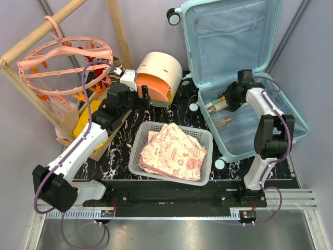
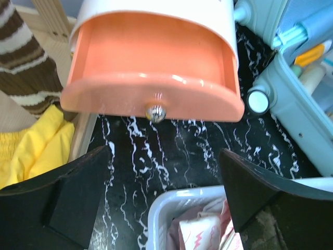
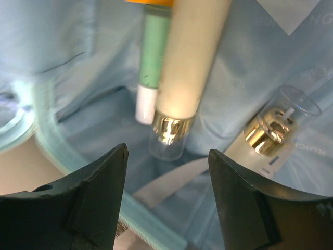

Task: Open, take out, and arrange the luggage
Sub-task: Pick up the personal item from the luggage.

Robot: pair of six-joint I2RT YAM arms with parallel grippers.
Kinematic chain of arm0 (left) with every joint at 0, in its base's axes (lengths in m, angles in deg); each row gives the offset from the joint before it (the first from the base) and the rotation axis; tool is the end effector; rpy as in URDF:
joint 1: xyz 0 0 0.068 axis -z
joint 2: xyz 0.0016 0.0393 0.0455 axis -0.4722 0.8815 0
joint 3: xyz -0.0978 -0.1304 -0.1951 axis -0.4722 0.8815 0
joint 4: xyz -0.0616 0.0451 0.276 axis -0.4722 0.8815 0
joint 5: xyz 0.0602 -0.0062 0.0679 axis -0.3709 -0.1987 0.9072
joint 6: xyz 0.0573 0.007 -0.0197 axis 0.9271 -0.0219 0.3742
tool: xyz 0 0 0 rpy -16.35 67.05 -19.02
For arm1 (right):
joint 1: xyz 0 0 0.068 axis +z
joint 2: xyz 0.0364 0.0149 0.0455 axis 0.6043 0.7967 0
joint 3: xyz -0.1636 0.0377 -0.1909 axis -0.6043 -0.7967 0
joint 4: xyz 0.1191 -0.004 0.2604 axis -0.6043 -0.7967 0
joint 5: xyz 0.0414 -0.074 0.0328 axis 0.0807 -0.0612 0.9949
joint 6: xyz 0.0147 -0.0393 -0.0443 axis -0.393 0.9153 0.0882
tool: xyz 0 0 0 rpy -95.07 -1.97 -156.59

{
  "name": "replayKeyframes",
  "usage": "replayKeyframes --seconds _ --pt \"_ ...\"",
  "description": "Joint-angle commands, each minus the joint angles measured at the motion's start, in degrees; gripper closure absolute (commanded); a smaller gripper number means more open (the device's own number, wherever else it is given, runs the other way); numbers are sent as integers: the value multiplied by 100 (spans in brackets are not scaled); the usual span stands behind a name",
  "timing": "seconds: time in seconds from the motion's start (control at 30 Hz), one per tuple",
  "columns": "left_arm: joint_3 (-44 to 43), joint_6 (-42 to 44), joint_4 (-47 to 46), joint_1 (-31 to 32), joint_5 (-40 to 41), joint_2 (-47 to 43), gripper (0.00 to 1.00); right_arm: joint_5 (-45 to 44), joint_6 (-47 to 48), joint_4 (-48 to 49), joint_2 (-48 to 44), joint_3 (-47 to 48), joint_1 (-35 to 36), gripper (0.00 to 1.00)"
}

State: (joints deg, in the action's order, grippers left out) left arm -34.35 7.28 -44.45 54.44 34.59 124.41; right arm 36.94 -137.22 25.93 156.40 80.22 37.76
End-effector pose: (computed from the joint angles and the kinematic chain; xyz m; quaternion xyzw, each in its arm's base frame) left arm 0.2986 -0.1408 0.3362 0.0692 0.8190 -0.1333 0.5538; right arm 0.4265 0.0102 0.2185 0.3672 0.8812 0.1770 0.2396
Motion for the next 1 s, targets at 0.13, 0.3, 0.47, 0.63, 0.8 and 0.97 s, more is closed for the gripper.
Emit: replayKeyframes --seconds 0.13,0.3,0.47,0.63,0.8,0.97 --pt "168 138 -228 46 279 -203 9 -89 -1085 581 586 -127 -23 30" --pt "142 59 -255 46 262 -106 9 69 -1454 924 1016 -145 -23 35" --pt "124 120 -255 46 271 -54 9 -361 -1253 951 1210 -22 -23 40" --pt "63 208 -220 46 218 8 8 -802 -1217 1012 1429 -101 12 43" --pt "-34 278 -158 37 227 43 8 -775 -1138 1038 1825 206 170 45" --pt "-174 296 -53 37 271 26 8 -792 -1034 1056 1773 207 197 80"
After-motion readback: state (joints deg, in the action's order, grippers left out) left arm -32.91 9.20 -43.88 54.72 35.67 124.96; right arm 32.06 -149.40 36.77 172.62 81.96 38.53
